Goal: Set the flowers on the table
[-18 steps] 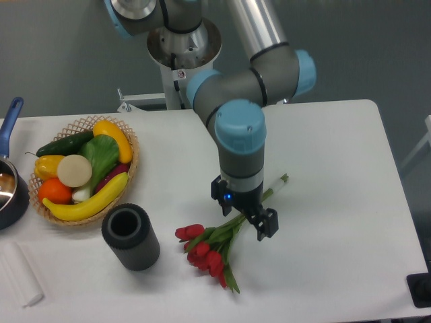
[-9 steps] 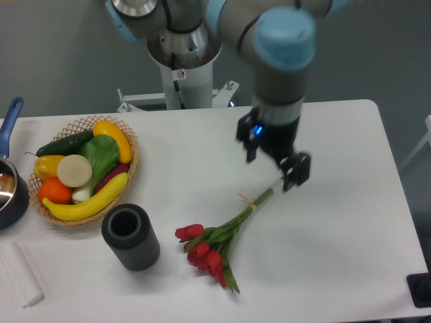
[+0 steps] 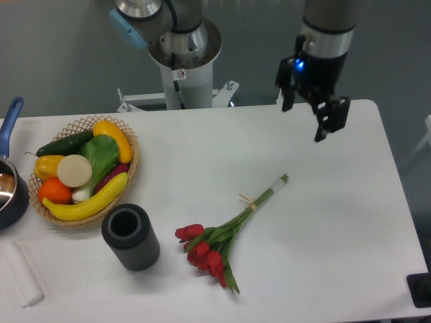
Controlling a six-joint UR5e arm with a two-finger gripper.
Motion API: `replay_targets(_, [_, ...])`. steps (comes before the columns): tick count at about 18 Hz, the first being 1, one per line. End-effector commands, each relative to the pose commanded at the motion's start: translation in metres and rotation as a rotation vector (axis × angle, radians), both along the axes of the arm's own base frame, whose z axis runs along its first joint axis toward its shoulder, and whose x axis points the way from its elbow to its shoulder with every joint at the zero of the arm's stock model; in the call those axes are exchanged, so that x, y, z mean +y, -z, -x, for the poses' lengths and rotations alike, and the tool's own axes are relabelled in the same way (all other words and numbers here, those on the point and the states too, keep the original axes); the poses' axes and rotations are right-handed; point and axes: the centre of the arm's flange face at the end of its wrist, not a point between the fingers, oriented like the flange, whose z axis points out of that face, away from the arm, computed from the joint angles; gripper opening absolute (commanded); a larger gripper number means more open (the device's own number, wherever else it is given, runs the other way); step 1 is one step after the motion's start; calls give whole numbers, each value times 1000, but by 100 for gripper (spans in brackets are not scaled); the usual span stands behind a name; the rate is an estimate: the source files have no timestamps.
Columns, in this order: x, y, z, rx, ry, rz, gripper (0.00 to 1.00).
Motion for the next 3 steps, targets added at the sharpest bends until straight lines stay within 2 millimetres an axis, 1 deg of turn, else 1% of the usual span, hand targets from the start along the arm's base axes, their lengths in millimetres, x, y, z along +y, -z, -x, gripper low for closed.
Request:
replay_targets(1, [-3, 0, 1, -4, -4, -14, 100])
replay_targets(3, [-1, -1, 0, -6, -4, -28, 100])
